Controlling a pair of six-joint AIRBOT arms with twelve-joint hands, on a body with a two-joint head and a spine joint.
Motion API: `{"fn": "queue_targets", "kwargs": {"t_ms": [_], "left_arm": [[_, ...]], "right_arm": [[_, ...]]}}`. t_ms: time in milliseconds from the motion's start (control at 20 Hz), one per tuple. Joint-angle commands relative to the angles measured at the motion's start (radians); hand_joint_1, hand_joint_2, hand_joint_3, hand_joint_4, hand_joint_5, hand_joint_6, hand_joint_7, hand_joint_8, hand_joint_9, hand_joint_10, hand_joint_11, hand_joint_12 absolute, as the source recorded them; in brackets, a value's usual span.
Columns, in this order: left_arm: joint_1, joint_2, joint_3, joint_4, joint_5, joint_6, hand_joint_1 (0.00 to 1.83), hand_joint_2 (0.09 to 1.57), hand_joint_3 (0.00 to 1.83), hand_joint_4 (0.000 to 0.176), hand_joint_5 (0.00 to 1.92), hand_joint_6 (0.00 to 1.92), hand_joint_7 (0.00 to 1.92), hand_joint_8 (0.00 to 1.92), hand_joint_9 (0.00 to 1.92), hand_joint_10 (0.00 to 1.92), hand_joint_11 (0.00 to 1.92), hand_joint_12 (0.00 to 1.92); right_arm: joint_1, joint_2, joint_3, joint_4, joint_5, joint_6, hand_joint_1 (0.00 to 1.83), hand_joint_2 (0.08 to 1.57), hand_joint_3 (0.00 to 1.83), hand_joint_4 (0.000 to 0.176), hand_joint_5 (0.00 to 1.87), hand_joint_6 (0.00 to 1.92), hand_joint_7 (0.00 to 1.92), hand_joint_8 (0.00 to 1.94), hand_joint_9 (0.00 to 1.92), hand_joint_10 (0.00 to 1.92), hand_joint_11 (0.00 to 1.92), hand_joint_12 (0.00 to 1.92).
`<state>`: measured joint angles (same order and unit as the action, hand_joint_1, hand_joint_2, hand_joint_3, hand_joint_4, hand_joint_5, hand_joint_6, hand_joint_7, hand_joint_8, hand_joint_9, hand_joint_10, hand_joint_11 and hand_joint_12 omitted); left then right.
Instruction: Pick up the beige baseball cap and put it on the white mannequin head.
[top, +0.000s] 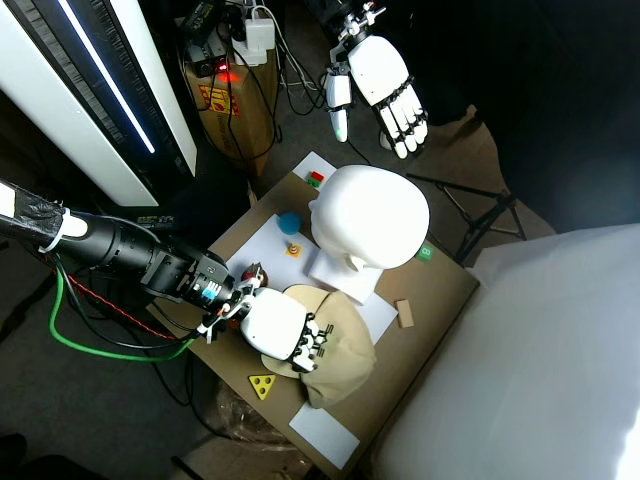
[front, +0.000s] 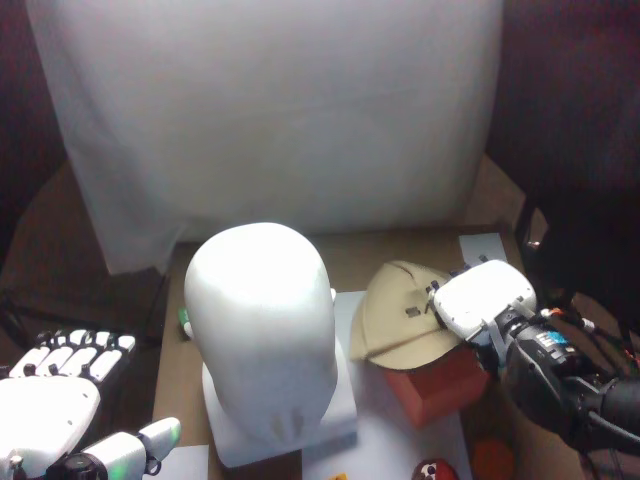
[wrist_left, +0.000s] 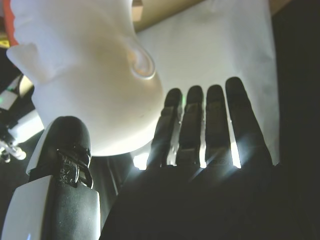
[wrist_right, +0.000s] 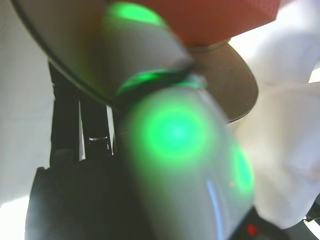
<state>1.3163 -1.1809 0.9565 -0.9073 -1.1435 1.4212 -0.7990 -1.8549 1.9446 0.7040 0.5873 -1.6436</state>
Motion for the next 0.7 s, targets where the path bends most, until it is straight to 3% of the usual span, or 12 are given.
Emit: {"fn": "queue_targets", "kwargs": {"t_ms": [0,300,550,650], "left_arm": [[0.002,0.001,-0.002,0.033,-0.101,-0.006,0.00,1.18,0.00,0.000,0.08,0.00,0.06,0.00,0.03,0.00,0.00,0.31],[0.011,0.001,-0.006,0.029,-0.101,-0.024,0.00,1.18,0.00,0.000,0.08,0.00,0.06,0.00,0.04,0.00,0.00,0.35],[0.011,0.001,-0.006,0.026,-0.101,-0.025,0.00,1.18,0.00,0.000,0.08,0.00,0.07,0.00,0.05,0.00,0.00,0.41],[0.012,0.000,-0.006,0.026,-0.101,-0.032,0.00,1.18,0.00,0.000,0.08,0.00,0.07,0.00,0.06,0.00,0.00,0.35]], "right_arm": [[0.000,0.004,0.004,-0.012,0.070,-0.002,1.37,1.16,0.00,0.000,0.82,0.97,0.92,1.10,0.84,1.48,0.84,1.58],[0.023,-0.001,0.024,-0.014,0.117,0.025,1.37,1.17,0.00,0.000,0.78,1.04,0.93,1.09,0.84,1.48,0.81,1.54],[0.046,-0.002,0.026,-0.013,0.257,0.044,1.37,1.17,0.00,0.000,0.78,1.04,0.93,1.08,0.84,1.48,0.81,1.53],[0.057,-0.002,0.026,-0.012,0.309,0.055,1.37,1.16,0.00,0.000,0.79,1.02,0.94,1.06,0.84,1.48,0.82,1.53]]}}
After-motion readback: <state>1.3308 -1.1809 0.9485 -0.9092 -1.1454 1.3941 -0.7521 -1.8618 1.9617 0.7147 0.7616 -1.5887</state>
